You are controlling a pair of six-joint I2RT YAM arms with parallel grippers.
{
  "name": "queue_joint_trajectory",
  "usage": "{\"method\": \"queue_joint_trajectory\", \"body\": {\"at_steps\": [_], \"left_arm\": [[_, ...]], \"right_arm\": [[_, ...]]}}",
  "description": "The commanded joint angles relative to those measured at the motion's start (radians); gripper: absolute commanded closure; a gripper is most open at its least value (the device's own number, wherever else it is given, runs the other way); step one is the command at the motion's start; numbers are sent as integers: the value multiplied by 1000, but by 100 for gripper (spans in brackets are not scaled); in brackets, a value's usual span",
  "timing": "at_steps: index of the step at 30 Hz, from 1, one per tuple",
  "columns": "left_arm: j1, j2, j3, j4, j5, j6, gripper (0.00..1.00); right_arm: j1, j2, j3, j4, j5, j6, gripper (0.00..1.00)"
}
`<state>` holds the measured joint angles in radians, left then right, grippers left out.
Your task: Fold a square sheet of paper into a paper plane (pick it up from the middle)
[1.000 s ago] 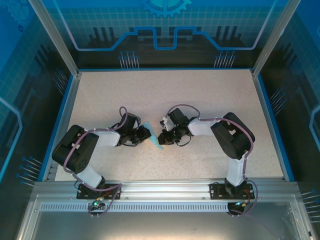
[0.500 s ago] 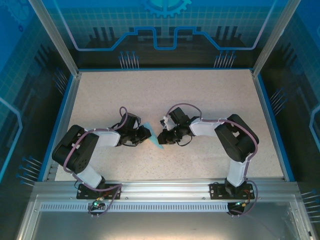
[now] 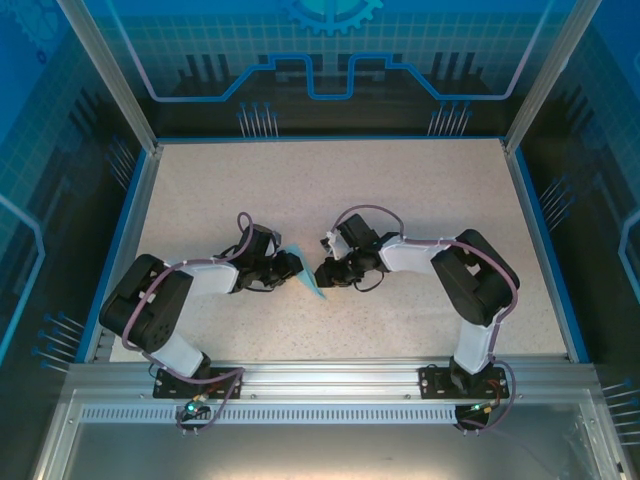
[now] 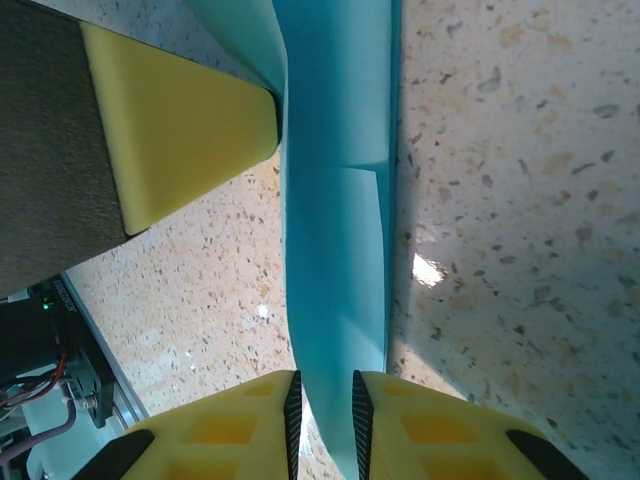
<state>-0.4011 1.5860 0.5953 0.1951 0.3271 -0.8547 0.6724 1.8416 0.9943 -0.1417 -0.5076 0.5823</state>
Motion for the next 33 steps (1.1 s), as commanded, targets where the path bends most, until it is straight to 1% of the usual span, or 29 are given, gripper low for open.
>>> {"method": "queue_joint_trajectory", "body": {"at_steps": [1, 11, 17, 23, 28, 30, 33], "left_arm": [[-5, -12, 8, -23, -2, 15, 74], [-7, 9, 27, -29, 3, 11, 74], [-8, 12, 36, -37, 0, 11, 74], [-8, 14, 41, -39, 2, 8, 74], [-7, 8, 50, -42, 4, 10, 73], [-8, 6, 54, -43, 6, 12, 73], [-8, -2, 54, -42, 7, 13, 73]], "right_arm": [[21, 23, 28, -22, -2, -12, 77], [41, 34, 45, -57, 24, -40, 74], [50, 53, 56, -77, 33, -57, 74], [54, 71, 64, -90, 46, -68, 80], [50, 86, 54, -78, 48, -63, 90], [40, 87, 36, -47, 31, -48, 93], [21, 87, 6, 4, -11, -20, 95]]}}
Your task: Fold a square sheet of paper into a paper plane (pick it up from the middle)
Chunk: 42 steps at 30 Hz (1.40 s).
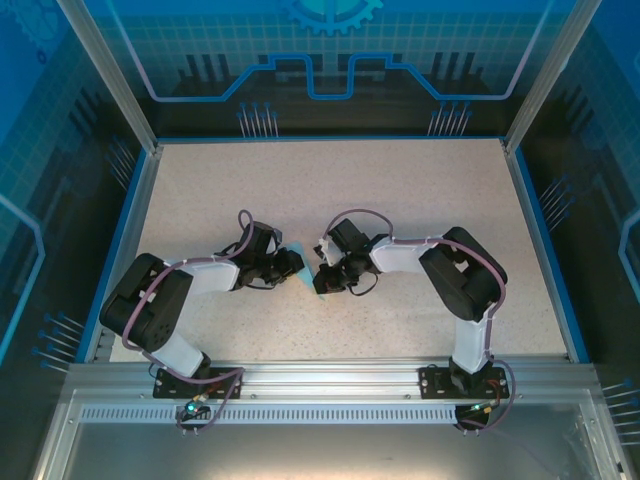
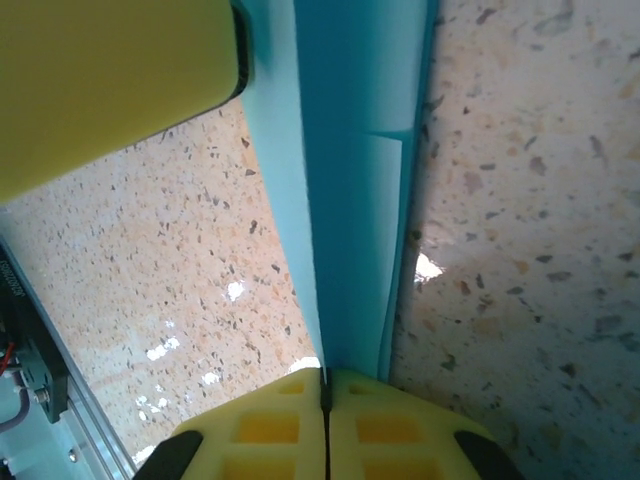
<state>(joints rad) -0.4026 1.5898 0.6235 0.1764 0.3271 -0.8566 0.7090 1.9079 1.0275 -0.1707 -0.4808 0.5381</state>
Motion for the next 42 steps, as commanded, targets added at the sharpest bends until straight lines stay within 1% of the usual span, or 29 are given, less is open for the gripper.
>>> {"method": "queue_joint_trajectory", "body": {"at_steps": [1, 11, 16, 24, 42], "left_arm": [[-7, -11, 25, -22, 9, 17, 73], [-14, -48, -7, 45, 36, 27, 67], [-25, -24, -4, 71, 55, 28, 67], [-31, 22, 1, 82, 56, 32, 70], [-28, 105, 42, 84, 47, 71, 73]], "right_arm": [[-20, 20, -34, 48, -50, 32, 96], [-70, 40, -87, 134, -130, 122, 100], [-80, 54, -84, 119, -136, 135, 100], [-95, 74, -75, 82, -129, 158, 100], [-114, 111, -80, 68, -151, 181, 100]]}}
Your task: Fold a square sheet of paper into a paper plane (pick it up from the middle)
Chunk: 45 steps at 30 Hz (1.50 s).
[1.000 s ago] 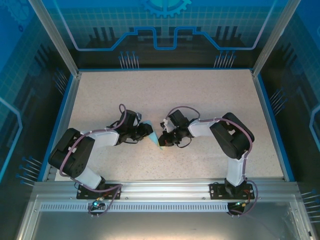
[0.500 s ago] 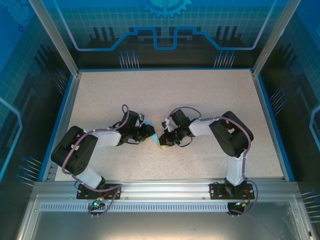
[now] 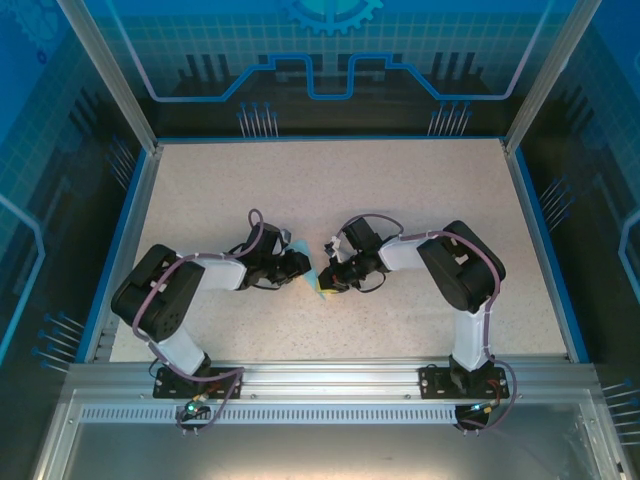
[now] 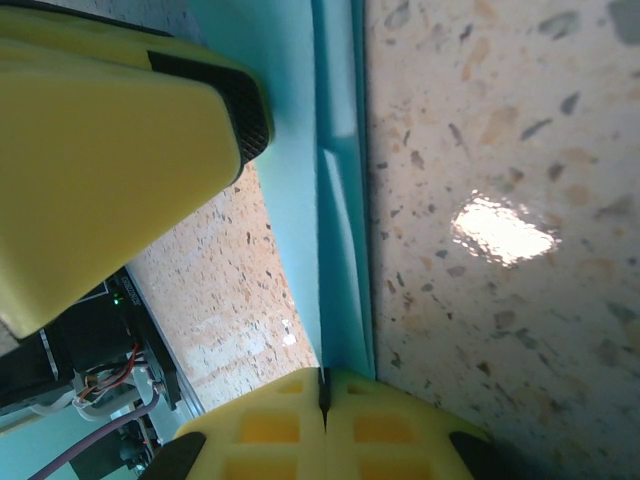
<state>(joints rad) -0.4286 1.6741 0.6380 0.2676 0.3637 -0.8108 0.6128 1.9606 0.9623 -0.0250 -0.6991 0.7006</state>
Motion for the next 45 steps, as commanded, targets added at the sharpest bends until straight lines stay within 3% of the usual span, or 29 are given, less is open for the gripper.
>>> {"method": "queue_joint_trajectory", "body": {"at_steps": [1, 21, 32, 38, 45], "left_arm": [[-4, 24, 29, -11, 9, 25, 73], [-4, 77, 75, -169, -42, 15, 77], [-3, 75, 78, -177, -45, 13, 77], [-4, 72, 75, -179, -46, 10, 77], [-4, 72, 73, -176, -49, 10, 77]], "right_arm": [[-18, 58, -15, -79, 66, 19, 100], [-3, -35, 4, -156, 49, -31, 86], [9, 2, -1, -190, 68, -45, 94], [26, -49, 3, -207, 61, -66, 87], [31, -41, -14, -220, 75, -66, 89]]}}
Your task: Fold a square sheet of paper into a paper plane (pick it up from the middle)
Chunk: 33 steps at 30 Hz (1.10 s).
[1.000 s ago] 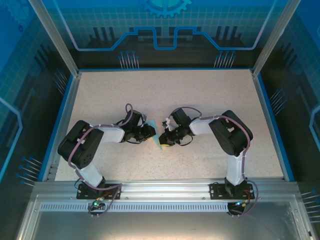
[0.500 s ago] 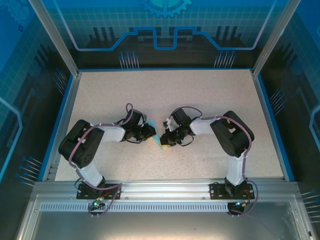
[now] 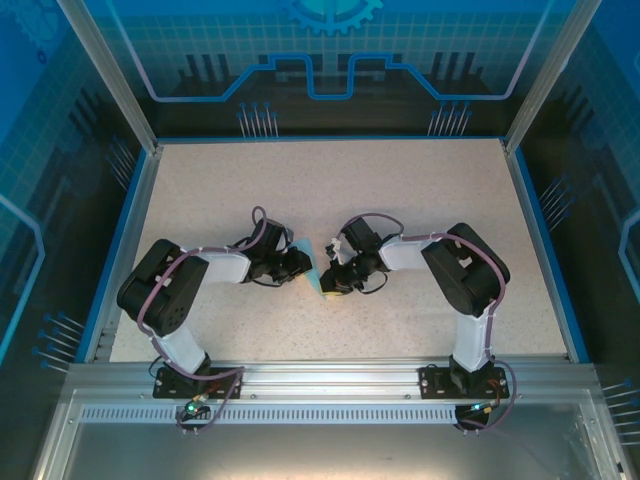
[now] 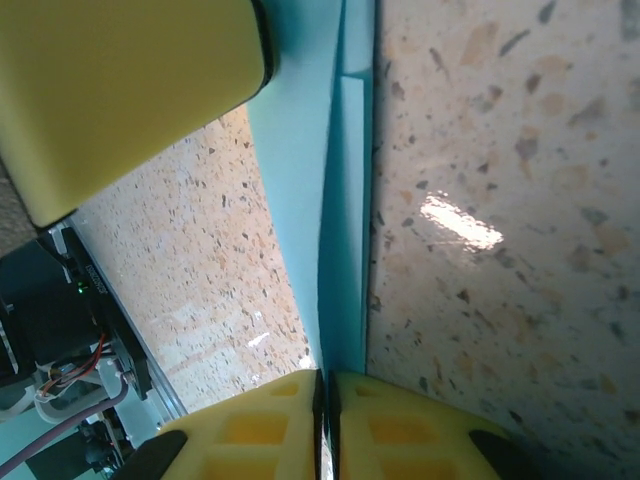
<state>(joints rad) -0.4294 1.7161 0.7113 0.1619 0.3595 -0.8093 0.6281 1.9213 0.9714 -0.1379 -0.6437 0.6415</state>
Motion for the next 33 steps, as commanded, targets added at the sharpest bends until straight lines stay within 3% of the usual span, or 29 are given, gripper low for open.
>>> {"method": "queue_joint_trajectory", "body": {"at_steps": [1, 5, 11, 22, 29, 33], "left_arm": [[-4, 30, 0, -71, -45, 9, 77], [-3, 33, 0, -69, -45, 7, 77], [-3, 33, -1, -69, -45, 5, 77], [-5, 33, -4, -65, -45, 4, 77], [-4, 34, -4, -64, -44, 4, 77], [-5, 35, -1, -68, -44, 5, 78]], "right_arm": [[18, -1, -26, -108, 21, -6, 91], [19, 1, -37, -109, 26, -7, 94], [31, -56, -40, -130, 35, -19, 88], [33, -32, -56, -118, 61, -6, 94], [32, -191, -53, -71, 100, -18, 83], [42, -212, -14, -80, 128, -36, 82]]}}
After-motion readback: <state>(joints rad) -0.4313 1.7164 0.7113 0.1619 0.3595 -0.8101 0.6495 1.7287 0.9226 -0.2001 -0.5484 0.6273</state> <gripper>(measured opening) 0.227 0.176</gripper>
